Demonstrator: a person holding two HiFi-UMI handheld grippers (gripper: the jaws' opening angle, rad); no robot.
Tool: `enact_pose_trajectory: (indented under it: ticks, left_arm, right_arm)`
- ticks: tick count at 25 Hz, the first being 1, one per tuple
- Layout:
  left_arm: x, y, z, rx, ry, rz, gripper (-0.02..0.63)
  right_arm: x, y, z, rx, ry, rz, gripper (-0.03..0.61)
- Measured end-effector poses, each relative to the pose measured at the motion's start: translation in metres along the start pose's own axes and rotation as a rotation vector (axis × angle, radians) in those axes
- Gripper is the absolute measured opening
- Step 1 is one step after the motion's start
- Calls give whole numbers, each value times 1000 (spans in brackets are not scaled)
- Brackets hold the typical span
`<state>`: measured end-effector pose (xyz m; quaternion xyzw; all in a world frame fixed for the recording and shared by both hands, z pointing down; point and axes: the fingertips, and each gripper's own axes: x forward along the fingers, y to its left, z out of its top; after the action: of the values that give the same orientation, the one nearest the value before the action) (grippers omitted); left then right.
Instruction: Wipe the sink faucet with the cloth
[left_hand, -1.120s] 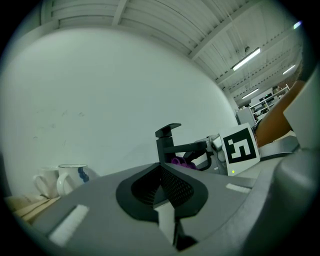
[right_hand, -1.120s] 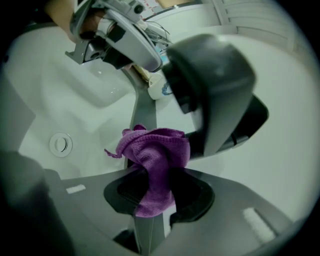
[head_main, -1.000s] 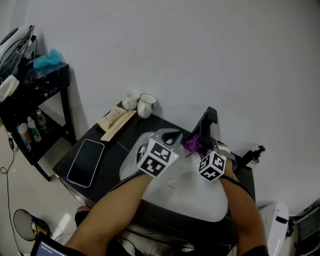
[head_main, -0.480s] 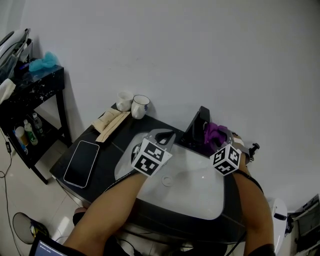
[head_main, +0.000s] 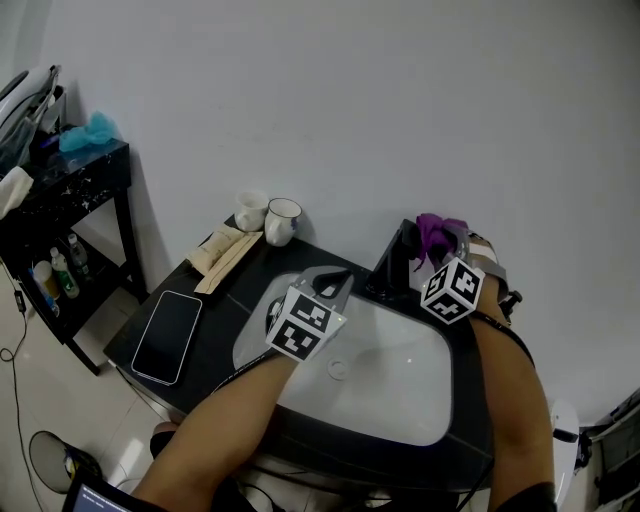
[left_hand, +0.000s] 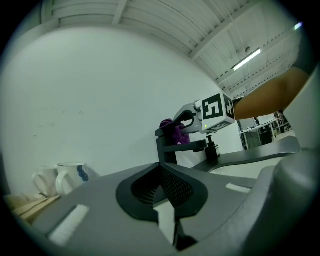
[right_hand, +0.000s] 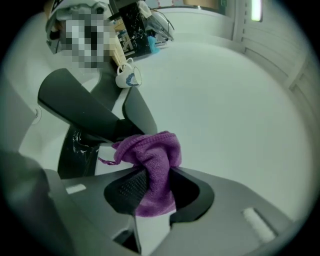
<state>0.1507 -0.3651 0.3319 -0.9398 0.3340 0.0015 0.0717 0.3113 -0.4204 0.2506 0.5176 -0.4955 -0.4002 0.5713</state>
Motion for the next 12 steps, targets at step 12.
enact_pose_trajectory:
  ticks: [12]
  left_arm:
    - [-1, 1, 2, -10, -12, 4, 17]
  right_arm:
    - [6, 85, 1, -41, -3, 112, 129]
